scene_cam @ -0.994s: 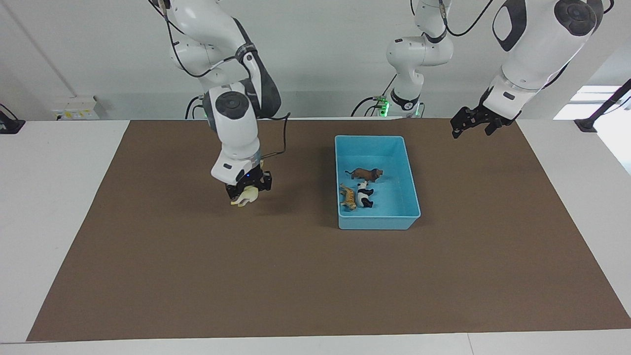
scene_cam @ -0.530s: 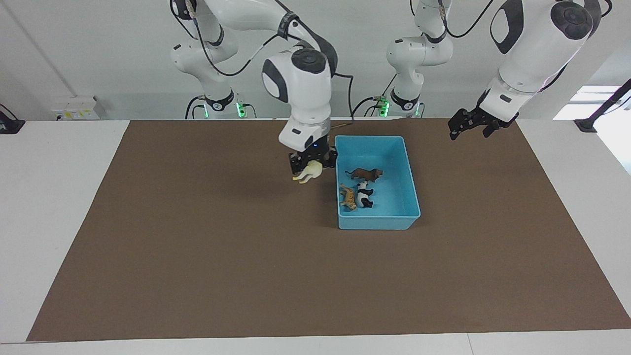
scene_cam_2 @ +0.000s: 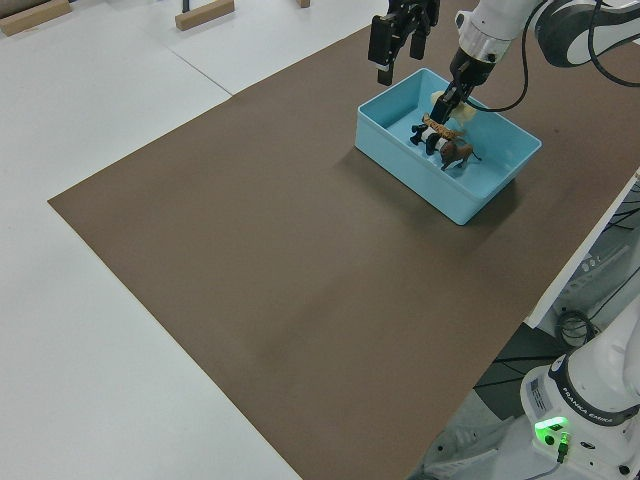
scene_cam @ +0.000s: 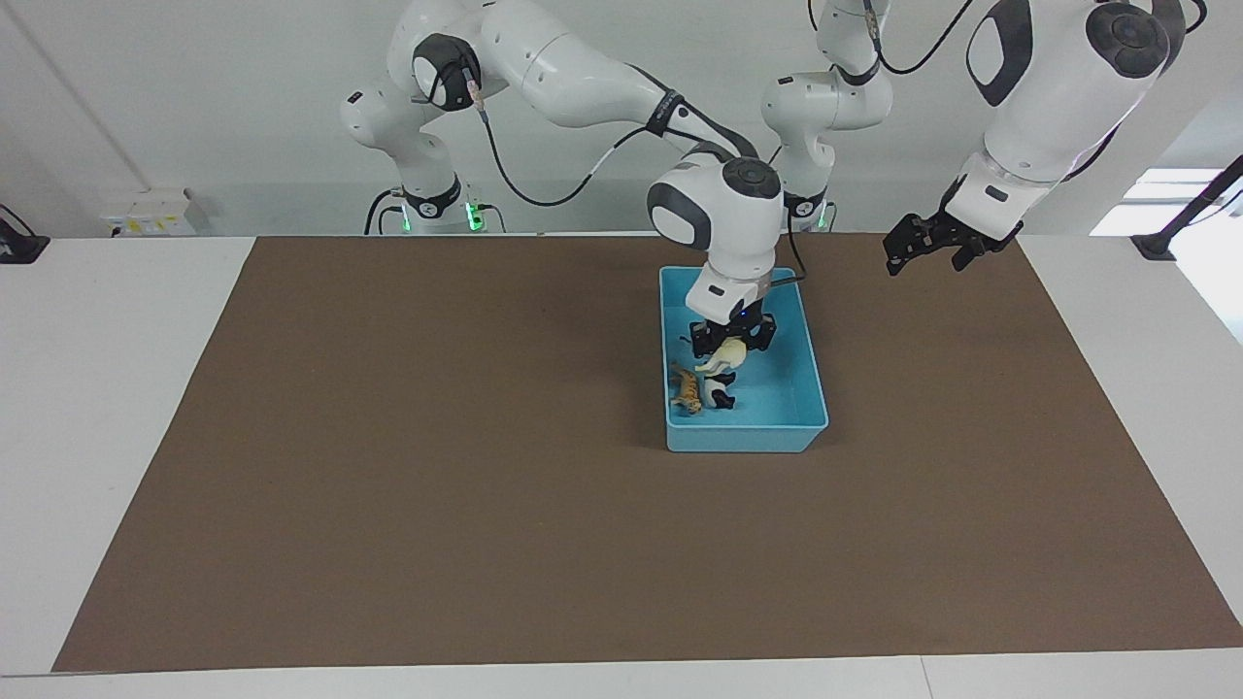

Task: Put all toys into storage box

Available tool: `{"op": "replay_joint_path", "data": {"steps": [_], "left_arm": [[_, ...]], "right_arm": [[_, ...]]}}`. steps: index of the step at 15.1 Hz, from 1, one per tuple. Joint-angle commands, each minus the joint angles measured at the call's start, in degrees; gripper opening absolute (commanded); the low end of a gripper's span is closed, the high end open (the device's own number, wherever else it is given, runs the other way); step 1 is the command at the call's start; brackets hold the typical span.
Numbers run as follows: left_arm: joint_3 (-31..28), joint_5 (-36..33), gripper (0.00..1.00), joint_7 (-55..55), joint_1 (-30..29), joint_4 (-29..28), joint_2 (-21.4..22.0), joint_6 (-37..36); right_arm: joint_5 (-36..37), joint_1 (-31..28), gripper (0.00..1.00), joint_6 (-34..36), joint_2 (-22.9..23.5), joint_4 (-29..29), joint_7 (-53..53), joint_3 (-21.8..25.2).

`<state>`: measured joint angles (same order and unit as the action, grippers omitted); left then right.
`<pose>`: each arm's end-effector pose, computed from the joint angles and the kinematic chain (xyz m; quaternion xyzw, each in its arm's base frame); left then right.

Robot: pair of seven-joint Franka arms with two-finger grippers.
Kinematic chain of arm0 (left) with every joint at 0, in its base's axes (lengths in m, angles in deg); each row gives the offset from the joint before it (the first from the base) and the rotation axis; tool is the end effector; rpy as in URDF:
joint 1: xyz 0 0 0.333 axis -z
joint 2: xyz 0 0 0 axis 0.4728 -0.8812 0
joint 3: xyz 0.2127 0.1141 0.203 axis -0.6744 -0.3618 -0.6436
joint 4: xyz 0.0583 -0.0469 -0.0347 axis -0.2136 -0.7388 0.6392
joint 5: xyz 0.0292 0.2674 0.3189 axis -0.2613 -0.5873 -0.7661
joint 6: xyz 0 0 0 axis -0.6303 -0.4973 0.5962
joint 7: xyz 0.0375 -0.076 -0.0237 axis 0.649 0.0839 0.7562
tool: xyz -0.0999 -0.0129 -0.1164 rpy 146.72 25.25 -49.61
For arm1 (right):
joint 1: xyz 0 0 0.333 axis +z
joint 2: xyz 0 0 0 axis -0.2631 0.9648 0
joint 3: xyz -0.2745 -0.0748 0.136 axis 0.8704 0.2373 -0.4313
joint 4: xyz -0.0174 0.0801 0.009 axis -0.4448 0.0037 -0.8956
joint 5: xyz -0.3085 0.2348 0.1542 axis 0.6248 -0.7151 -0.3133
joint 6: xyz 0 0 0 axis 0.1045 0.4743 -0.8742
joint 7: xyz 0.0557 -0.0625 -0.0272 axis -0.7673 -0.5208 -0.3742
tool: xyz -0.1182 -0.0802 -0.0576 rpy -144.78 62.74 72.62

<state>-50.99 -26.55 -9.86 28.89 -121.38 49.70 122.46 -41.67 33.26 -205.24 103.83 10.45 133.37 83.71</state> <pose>0.5587 -0.0659 0.5410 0.9974 0.0012 -0.0713 0.0048 0.5243 0.5807 0.3250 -0.9981 -0.0176 -0.0463 0.0358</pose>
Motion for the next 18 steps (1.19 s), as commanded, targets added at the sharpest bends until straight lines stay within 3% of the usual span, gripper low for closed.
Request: {"op": "replay_joint_path", "data": {"steps": [1, 8, 11, 14, 18], "left_arm": [[-0.81, 0.5, 1.0, -0.93, 1.17, 1.3, -0.29, -1.03], [-0.72, 0.59, 1.0, -0.66, 1.17, 1.57, -0.47, 2.64], [-0.55, 0.59, 1.0, -0.75, 1.17, 1.48, -0.47, 4.15], [-0.28, 0.5, 1.0, -0.41, 1.26, 1.3, -0.38, 4.33], [-0.72, 0.42, 1.0, -0.4, 1.09, 0.52, 1.02, 3.81]], "right_arm": [[-0.49, -1.13, 1.0, 3.49, -1.23, -1.37, 1.67, 0.5], [-1.46, -7.27, 1.0, 11.3, -11.07, -0.85, 0.27, 1.82], [-1.37, -16.48, 1.0, 18.07, -16.43, -0.41, -16.71, 1.91], [-1.28, -27.12, 1.0, 19.76, -19.08, 0.12, -34.31, 2.0], [-0.4, -36.79, 1.0, 19.24, -21.28, 1.88, -42.53, 2.08]]}}
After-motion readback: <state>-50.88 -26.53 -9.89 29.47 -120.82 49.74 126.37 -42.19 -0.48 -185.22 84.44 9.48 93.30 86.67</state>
